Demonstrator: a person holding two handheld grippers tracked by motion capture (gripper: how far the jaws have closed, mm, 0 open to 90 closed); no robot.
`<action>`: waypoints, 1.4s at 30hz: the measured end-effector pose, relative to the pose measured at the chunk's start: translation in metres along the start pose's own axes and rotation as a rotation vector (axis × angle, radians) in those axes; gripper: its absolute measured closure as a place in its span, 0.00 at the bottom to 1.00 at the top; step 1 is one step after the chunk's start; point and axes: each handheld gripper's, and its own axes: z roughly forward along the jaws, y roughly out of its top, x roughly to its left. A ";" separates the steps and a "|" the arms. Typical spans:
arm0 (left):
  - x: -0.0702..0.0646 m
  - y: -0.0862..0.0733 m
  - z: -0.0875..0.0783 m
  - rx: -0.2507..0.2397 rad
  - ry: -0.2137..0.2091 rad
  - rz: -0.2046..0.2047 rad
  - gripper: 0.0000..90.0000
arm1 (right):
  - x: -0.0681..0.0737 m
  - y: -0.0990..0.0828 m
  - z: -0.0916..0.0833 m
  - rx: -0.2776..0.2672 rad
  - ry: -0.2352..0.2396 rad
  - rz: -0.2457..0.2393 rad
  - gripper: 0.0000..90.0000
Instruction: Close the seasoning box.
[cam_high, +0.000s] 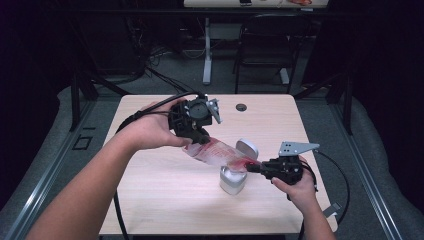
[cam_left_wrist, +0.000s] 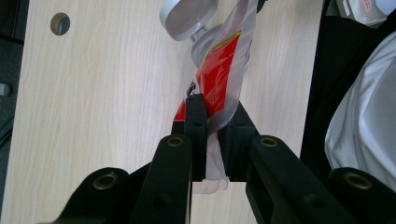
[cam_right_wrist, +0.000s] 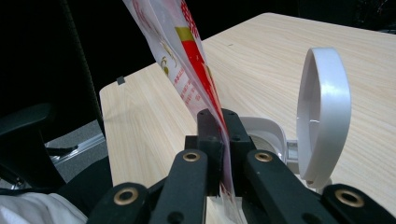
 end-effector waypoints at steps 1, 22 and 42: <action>0.000 0.000 0.000 -0.003 0.000 -0.003 0.92 | 0.000 0.000 0.000 -0.005 -0.003 0.002 0.99; 0.000 -0.017 0.001 -0.039 -0.009 -0.030 0.92 | 0.005 0.003 0.003 -0.025 -0.022 -0.011 0.99; 0.006 -0.036 0.010 -0.067 -0.031 -0.060 0.93 | 0.002 0.000 0.006 -0.055 -0.020 0.017 0.85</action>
